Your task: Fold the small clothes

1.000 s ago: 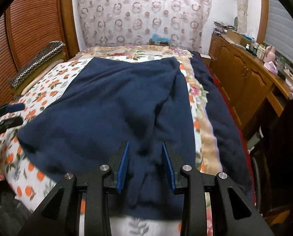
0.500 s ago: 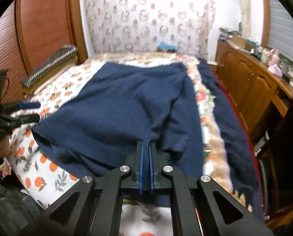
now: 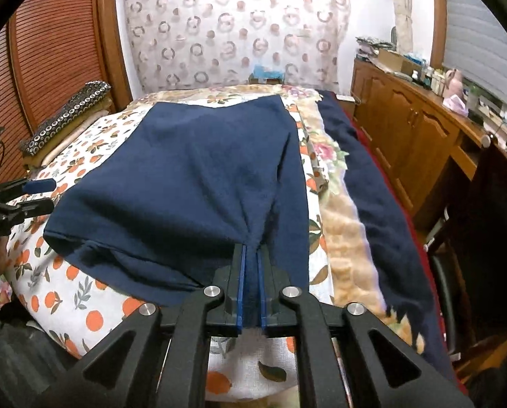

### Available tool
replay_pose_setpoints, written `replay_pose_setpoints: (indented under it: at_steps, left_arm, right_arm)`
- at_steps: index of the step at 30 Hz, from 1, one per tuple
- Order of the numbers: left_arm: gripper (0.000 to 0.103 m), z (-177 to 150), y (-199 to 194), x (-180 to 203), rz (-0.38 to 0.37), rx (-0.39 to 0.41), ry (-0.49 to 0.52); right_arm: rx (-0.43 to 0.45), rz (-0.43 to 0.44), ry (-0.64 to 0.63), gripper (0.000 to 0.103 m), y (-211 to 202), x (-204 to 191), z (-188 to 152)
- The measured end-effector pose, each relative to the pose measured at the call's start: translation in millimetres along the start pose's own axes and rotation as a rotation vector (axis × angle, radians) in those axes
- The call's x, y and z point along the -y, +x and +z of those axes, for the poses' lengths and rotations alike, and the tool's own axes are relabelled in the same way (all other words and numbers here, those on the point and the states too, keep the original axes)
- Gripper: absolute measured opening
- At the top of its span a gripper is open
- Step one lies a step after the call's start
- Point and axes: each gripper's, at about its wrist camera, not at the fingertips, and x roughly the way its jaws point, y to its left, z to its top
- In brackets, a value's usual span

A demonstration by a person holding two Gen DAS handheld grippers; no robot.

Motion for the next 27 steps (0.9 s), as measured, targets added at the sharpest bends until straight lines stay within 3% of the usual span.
replay_pose_setpoints:
  at_steps: [3, 9, 12, 15, 22, 26, 27]
  left_arm:
    - [0.076, -1, 2, 2, -0.001, -0.005, 0.003]
    - [0.073, -4, 7, 6, -0.009, -0.020, 0.019]
    - [0.055, -4, 9, 6, -0.036, -0.028, 0.011]
    - [0.045, -6, 11, 8, -0.058, -0.038, 0.009]
    - [0.044, -8, 18, 14, -0.096, -0.086, 0.017]
    - [0.043, -12, 21, 19, -0.117, -0.101, 0.026]
    - [0.039, -12, 21, 20, -0.122, -0.103, 0.030]
  right_arm:
    - [-0.008, -0.036, 0.004, 0.044, 6, -4, 4]
    - [-0.032, -0.041, 0.023, 0.059, 15, -3, -6]
    - [-0.046, -0.034, 0.035, 0.060, 18, -3, -7]
    - [-0.049, -0.012, 0.066, 0.060, 15, 0, -5]
    - [-0.052, 0.014, 0.077, 0.059, 10, 0, -8]
    - [-0.048, 0.039, 0.073, 0.043, 13, 1, -12]
    - [-0.048, 0.047, 0.072, 0.040, 13, 0, -12]
